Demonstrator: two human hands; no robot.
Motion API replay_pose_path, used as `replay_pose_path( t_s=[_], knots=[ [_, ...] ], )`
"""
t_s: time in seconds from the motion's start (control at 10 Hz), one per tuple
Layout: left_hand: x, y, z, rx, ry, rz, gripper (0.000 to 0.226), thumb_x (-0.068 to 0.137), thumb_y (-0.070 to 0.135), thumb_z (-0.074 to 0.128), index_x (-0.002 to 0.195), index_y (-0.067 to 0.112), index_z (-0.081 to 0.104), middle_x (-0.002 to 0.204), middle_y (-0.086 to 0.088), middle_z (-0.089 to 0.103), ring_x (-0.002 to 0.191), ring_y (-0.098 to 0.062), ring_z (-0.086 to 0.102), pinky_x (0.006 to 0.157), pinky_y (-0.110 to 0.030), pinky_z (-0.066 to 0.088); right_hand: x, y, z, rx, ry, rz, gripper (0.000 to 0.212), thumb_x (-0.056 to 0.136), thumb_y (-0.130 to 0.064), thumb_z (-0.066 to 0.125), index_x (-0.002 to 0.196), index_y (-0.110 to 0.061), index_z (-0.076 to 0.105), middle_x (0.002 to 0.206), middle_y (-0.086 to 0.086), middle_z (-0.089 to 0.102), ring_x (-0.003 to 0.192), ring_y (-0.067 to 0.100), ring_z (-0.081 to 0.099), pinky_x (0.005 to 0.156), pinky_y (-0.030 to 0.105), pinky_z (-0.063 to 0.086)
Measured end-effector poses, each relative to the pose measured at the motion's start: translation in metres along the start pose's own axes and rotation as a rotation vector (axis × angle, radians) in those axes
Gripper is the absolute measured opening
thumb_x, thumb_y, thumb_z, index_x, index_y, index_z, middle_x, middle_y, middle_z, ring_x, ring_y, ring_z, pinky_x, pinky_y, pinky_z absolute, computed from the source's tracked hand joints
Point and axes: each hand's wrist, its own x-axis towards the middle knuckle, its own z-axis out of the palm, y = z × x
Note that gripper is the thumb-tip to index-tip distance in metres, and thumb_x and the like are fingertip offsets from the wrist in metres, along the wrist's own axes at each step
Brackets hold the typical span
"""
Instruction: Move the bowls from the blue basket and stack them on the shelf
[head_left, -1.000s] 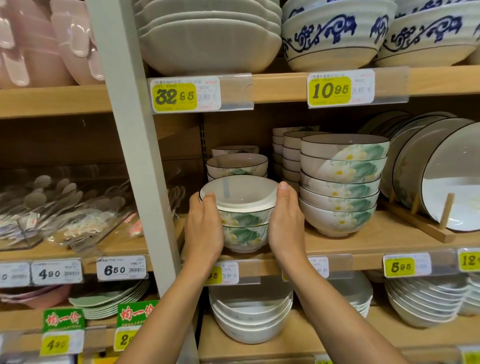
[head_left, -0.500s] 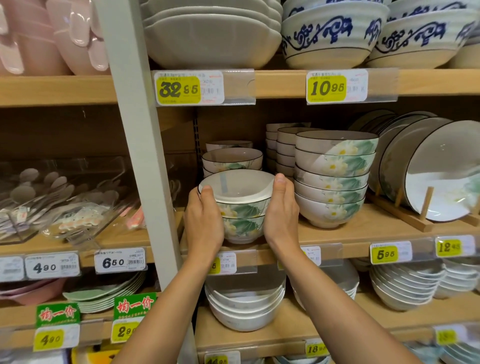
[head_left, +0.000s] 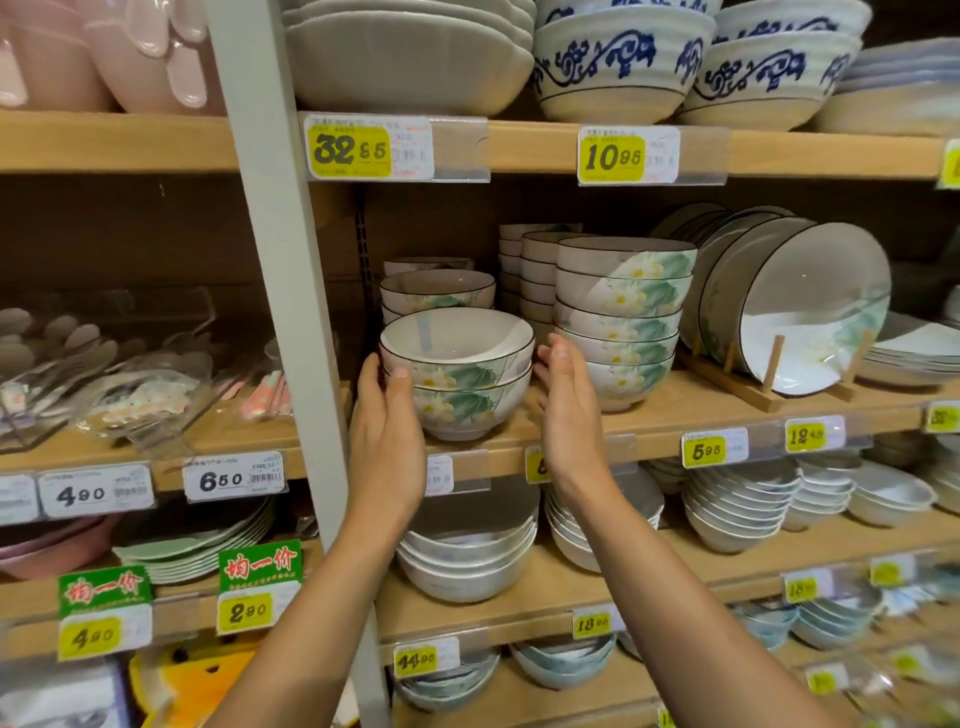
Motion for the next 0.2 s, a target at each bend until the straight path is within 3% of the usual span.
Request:
replay_pose_path(
  t_s=[0.1, 0.2],
  knots=[
    [-0.03, 0.014, -0.011, 0.001, -0.059, 0.016, 0.049, 0.103, 0.047, 0.024, 0.148, 0.03, 0.032, 0.152, 0.009, 0.035, 0.132, 0.001, 0.029, 0.108, -0.022, 0.02, -0.024, -0.014, -0.014, 0.008, -0.029, -0.007, 0.048, 0.088, -0.062, 0.036, 0.128, -0.039, 0.049, 0.135, -0.008, 0.055, 0.127, 0.012, 0.05, 0.11, 0.045, 0.039],
    [-0.065, 0.036, -0.024, -0.016, -0.097, 0.042, 0.047, 0.102, 0.051, 0.024, 0.141, 0.033, 0.044, 0.142, 0.01, 0.046, 0.132, -0.006, 0.04, 0.115, -0.037, 0.029, -0.048, -0.035, -0.034, 0.033, -0.055, -0.069, 0.018, 0.1, -0.04, 0.042, 0.107, -0.04, 0.059, 0.116, -0.009, 0.066, 0.115, 0.011, 0.06, 0.104, 0.045, 0.045]
  ],
)
